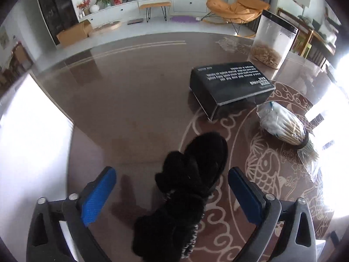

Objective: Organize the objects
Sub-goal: 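Grasp the black fuzzy item with the left tool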

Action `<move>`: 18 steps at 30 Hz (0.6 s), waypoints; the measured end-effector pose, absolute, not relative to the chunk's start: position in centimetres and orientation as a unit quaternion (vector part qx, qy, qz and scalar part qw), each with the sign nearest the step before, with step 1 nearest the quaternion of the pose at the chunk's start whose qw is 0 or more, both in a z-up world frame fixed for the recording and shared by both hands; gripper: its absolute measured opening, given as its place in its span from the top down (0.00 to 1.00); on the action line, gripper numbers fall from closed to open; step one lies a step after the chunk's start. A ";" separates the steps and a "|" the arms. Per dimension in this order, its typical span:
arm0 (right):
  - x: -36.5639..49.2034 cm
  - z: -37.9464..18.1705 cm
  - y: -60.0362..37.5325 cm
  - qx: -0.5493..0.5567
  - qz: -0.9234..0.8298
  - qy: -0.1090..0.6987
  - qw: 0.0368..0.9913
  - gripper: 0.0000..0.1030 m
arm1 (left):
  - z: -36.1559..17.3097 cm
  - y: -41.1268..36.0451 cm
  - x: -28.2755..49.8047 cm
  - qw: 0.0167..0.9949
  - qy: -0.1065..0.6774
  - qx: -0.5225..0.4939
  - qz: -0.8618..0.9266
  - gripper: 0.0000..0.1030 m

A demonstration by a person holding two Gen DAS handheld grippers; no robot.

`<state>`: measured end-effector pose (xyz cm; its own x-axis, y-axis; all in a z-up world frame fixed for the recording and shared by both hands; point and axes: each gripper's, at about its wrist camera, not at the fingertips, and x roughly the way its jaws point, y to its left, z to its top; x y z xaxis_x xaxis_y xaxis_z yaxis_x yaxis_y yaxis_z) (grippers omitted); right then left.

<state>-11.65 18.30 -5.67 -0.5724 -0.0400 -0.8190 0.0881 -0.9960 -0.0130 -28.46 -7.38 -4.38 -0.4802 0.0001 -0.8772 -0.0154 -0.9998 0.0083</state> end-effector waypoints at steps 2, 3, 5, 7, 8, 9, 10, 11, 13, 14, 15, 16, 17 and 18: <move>-11.6 -5.7 18.3 0.461 -0.886 0.026 0.036 0.00 | -4.2 -6.6 -27.1 0.013 0.017 -0.486 0.874 0.55; -11.6 -5.7 18.3 0.461 -0.886 0.026 0.036 0.00 | -4.2 -6.2 -26.4 0.020 0.018 -0.482 0.876 0.66; -11.6 -5.7 18.3 0.461 -0.886 0.026 0.036 0.00 | -4.2 -5.5 -24.5 0.015 0.015 -0.480 0.877 0.66; -11.6 -5.7 18.3 0.461 -0.886 0.026 0.036 0.00 | -4.2 -5.0 -22.0 0.008 0.007 -0.478 0.879 0.66; -11.6 -5.7 18.3 0.461 -0.886 0.026 0.036 0.00 | -4.4 -4.7 -19.8 0.001 0.006 -0.475 0.880 0.65; -11.6 -5.7 18.3 0.461 -0.886 0.026 0.036 0.00 | -4.5 -4.5 -18.4 0.000 0.006 -0.473 0.881 0.65; -11.6 -5.7 18.3 0.461 -0.886 0.026 0.036 0.00 | -4.5 -4.4 -16.8 0.000 0.006 -0.471 0.882 0.64; -11.6 -5.6 18.3 0.461 -0.886 0.026 0.037 0.00 | -4.7 -4.3 -14.8 0.002 0.009 -0.469 0.883 0.64; -11.6 -5.7 18.3 0.461 -0.886 0.026 0.037 0.00 | -4.8 -4.2 -12.3 0.006 0.013 -0.465 0.885 0.62; -11.6 -5.7 18.3 0.461 -0.886 0.026 0.036 0.00 | -5.0 -4.4 -11.1 0.008 0.015 -0.464 0.886 0.59; -11.6 -5.7 18.3 0.461 -0.886 0.026 0.036 0.00 | -4.8 -4.6 -10.4 0.006 0.016 -0.463 0.886 0.48; -11.6 -5.7 18.3 0.461 -0.886 0.026 0.036 0.00 | -4.9 -4.8 -10.0 0.002 0.019 -0.462 0.886 0.39; -11.6 -5.7 18.3 0.461 -0.886 0.026 0.036 0.00 | -5.0 -5.0 -9.7 -0.006 0.025 -0.462 0.887 0.21; -11.6 -5.7 18.3 0.461 -0.886 0.026 0.037 0.00 | -5.2 -5.2 -9.7 -0.010 0.027 -0.460 0.887 0.10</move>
<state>-11.62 18.34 -5.68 -0.5727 -0.0408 -0.8188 0.0888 -0.9960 -0.0125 -9.68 -5.22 -5.22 -0.5765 -0.0413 -0.8160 -0.0075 -0.9984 0.0559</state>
